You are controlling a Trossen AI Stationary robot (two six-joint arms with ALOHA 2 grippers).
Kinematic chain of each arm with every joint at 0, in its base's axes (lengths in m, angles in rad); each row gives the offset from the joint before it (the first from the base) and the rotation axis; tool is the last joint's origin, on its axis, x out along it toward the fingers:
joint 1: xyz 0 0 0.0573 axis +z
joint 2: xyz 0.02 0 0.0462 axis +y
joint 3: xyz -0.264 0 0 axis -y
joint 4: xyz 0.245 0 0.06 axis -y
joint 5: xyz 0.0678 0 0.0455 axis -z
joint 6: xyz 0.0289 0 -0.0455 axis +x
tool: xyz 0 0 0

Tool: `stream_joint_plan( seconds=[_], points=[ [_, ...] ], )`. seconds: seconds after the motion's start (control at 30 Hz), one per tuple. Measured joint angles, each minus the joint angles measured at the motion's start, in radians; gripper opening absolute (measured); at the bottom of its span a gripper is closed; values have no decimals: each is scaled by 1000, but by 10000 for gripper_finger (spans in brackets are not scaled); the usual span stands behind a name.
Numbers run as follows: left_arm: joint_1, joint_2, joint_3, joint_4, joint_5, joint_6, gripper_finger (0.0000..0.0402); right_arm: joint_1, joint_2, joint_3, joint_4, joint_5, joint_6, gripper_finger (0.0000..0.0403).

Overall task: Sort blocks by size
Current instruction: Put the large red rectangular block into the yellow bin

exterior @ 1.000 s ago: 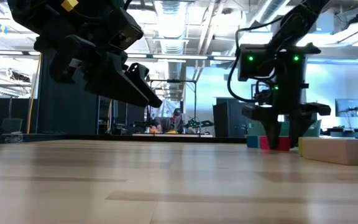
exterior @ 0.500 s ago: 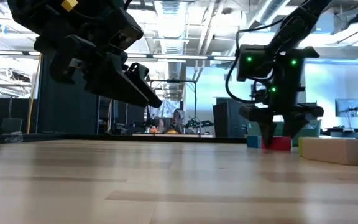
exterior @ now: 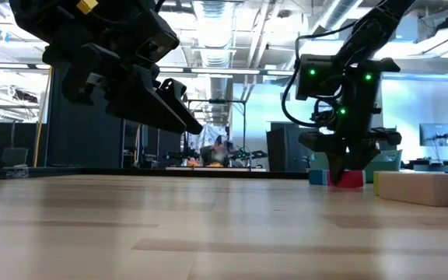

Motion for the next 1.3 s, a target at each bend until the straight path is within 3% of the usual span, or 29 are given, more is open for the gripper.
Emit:
stream_joint_plan(
  seconds=[0.4,0.9,1.07,1.3],
  points=[
    [0,0,0,0,0,0,197,127,-4,45,-77,-71,8,156],
    [0,0,0,0,0,-8,197,448,-4,461,-502,-86,10,157],
    [0,0,0,0,0,-11,197,588,-4,559,-616,-187,44,157],
    [0,0,0,0,0,-8,197,809,-4,599,-726,-350,231,157]
  ],
)
